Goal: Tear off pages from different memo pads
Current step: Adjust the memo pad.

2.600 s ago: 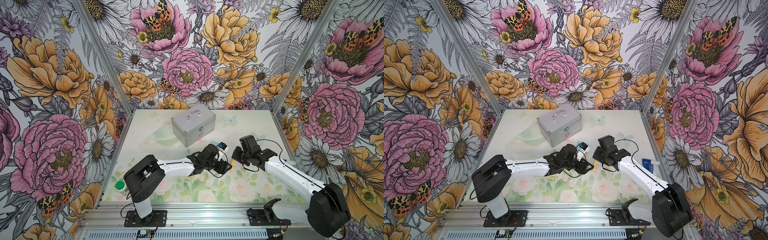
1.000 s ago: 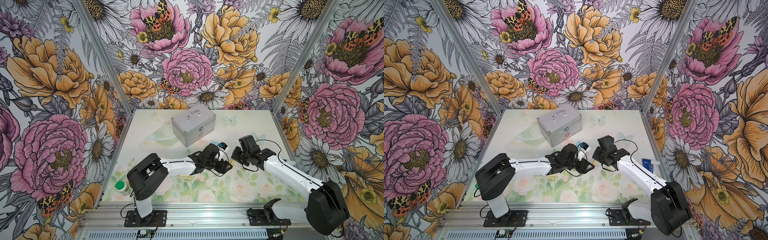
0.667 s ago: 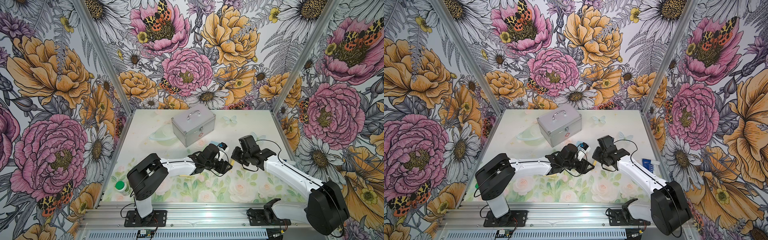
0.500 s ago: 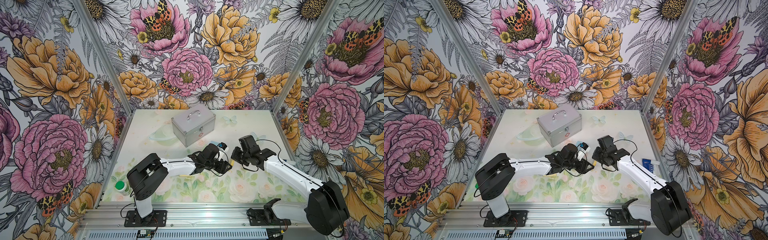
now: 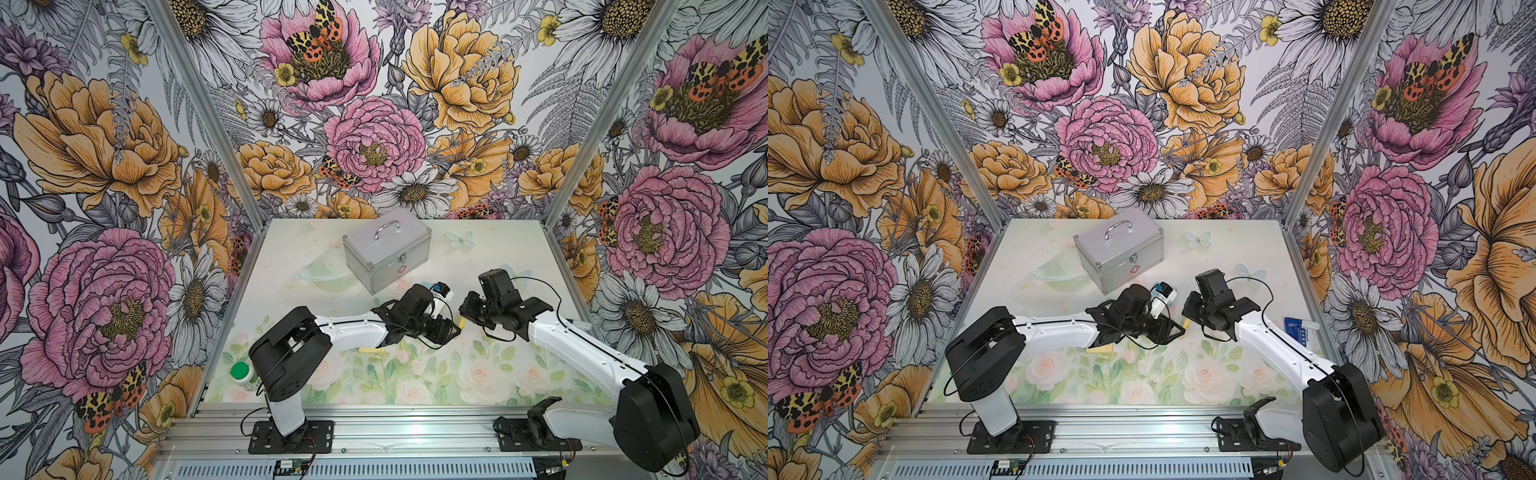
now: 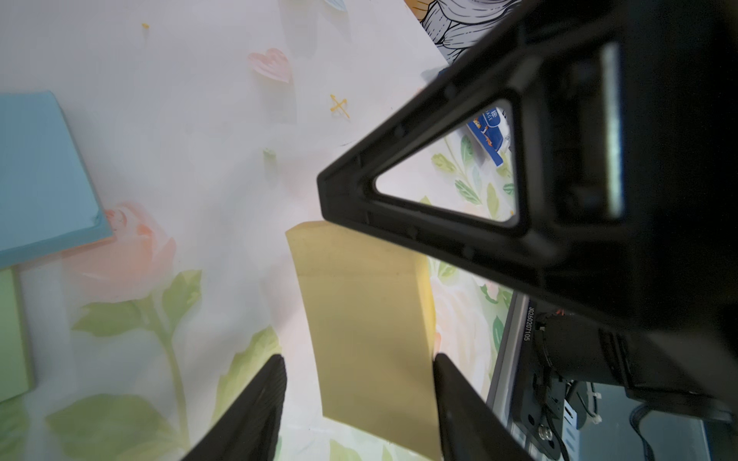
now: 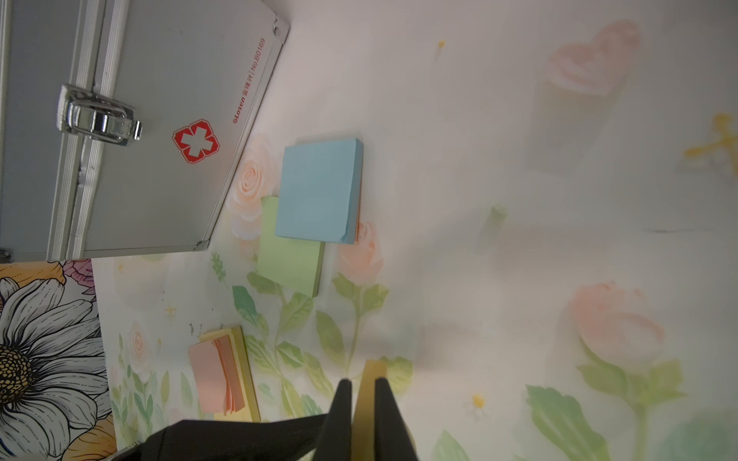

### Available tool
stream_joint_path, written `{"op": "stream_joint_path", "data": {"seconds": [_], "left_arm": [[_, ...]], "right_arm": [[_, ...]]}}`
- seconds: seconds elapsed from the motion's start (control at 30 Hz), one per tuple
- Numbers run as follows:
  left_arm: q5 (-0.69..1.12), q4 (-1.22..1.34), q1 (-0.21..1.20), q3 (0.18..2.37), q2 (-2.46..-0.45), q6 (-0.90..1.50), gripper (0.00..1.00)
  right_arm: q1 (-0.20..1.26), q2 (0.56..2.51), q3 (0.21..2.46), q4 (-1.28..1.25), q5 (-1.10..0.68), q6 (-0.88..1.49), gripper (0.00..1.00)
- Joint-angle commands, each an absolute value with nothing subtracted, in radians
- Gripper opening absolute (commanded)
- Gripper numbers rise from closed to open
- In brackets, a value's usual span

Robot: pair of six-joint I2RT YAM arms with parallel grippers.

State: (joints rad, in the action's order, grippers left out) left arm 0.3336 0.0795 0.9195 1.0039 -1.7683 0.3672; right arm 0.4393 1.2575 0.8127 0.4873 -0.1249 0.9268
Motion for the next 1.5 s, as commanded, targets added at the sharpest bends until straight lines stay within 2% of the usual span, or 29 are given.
{"op": "stream_joint_path", "data": {"seconds": [0.0, 0.27, 1.47], "left_arm": [[0.328, 0.071, 0.907, 0.997, -1.769, 0.362, 0.6], [0.343, 0.071, 0.892, 0.992, -1.766, 0.364, 0.6], [0.35, 0.067, 0.872, 0.98, -1.744, 0.362, 0.6]], "right_arm": [[0.45, 1.23, 0.814, 0.485, -0.157, 0.908, 0.0], [0.455, 1.228, 0.814, 0.454, -0.207, 0.884, 0.0], [0.492, 1.249, 0.843, 0.453, -0.22, 0.836, 0.0]]}}
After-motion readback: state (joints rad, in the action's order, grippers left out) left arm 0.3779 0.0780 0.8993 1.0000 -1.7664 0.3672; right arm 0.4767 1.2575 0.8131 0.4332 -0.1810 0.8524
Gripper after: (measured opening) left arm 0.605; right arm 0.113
